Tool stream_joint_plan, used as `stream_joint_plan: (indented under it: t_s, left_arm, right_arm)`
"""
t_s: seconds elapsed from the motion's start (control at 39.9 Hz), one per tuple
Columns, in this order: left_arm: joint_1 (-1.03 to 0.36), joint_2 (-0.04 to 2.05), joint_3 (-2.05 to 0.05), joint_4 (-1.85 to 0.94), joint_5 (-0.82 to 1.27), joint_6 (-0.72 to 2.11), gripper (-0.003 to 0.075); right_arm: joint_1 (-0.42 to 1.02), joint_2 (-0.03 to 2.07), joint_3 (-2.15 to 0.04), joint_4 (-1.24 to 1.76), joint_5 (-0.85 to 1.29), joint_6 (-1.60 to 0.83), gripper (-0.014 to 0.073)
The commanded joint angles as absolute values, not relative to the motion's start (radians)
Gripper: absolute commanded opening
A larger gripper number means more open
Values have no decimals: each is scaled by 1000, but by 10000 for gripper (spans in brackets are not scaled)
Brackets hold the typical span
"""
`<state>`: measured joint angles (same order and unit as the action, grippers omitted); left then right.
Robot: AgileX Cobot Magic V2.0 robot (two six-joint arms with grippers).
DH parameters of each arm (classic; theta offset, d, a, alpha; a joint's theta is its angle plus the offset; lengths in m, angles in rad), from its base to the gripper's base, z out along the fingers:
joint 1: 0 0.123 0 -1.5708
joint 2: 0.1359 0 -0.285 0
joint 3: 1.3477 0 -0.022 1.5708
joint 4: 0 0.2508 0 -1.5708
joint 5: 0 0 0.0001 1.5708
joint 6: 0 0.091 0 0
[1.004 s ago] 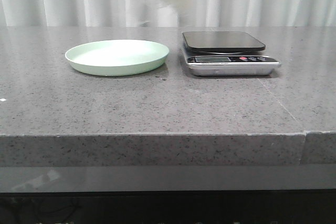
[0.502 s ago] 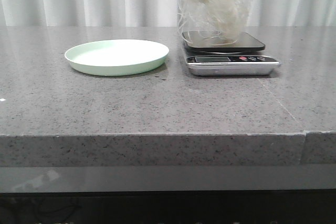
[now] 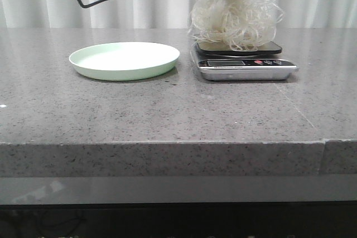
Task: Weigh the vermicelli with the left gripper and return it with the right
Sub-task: 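Lower the vermicelli onto the scale pan and open the left gripper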
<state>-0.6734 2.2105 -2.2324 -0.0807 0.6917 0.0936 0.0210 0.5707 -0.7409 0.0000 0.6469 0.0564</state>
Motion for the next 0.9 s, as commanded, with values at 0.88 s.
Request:
stream_joint_plan:
  t_s: [0.88]
  left_arm:
    - [-681,1579,-2083,-51,971,86,409]
  right_arm:
    - [17,580,-772,-7,582,53,596]
